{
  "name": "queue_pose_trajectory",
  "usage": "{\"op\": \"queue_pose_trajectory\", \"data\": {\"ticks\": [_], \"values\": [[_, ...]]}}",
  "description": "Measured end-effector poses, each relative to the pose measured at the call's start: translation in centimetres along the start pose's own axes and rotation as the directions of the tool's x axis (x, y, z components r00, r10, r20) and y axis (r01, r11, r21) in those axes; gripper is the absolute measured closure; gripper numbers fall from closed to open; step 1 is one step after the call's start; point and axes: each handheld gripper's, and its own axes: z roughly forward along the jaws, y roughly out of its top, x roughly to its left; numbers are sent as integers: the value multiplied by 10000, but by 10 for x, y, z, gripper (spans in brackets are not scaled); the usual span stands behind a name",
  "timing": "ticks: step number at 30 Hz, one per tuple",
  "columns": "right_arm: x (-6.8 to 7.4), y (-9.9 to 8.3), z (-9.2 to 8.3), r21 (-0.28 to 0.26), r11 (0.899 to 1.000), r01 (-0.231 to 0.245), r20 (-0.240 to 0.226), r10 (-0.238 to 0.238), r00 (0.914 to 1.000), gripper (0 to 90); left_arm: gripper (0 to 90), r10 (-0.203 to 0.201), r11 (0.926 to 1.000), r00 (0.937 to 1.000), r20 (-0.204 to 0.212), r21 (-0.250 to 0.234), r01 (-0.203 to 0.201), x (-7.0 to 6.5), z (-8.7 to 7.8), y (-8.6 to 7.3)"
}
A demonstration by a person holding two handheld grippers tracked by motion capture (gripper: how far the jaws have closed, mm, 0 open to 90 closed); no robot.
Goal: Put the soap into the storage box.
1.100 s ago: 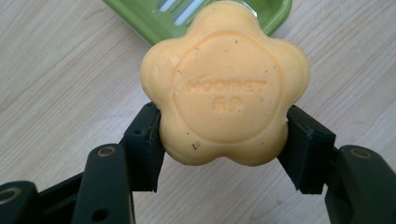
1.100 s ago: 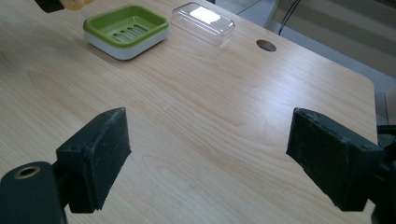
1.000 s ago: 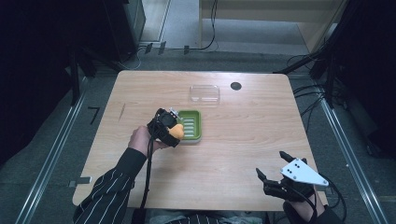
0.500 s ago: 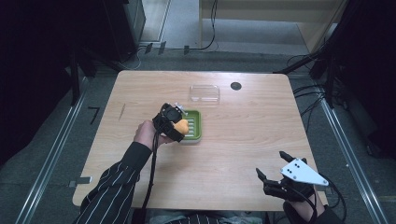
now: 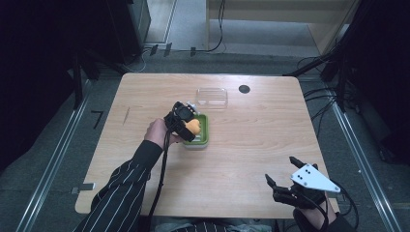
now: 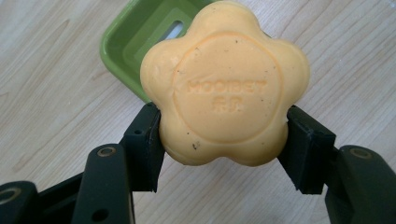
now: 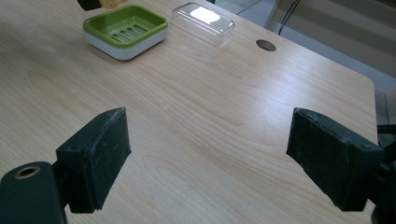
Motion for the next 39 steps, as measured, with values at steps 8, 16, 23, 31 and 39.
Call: {"op": "queue_pose_trajectory", "data": {"ticks": [8,16,23,31,39], "values": [[0,0,0,15,10000,23,-12,-23,10000,136,393,46,9998,9999,93,210,-48,5,10,7],[0,0,0,23,10000,16,-1,-16,10000,136,393,144,9992,9997,210,369,-152,8,18,13],[0,0,0,32,10000,13,7,-13,10000,136,393,258,9984,9994,232,494,-269,9,23,15],[0,0,-1,35,10000,26,6,-26,10000,136,393,261,9978,9994,211,606,-274,13,28,16],[0,0,-1,38,10000,25,22,-25,10000,136,393,323,9972,9993,176,666,-334,15,36,18]]}}
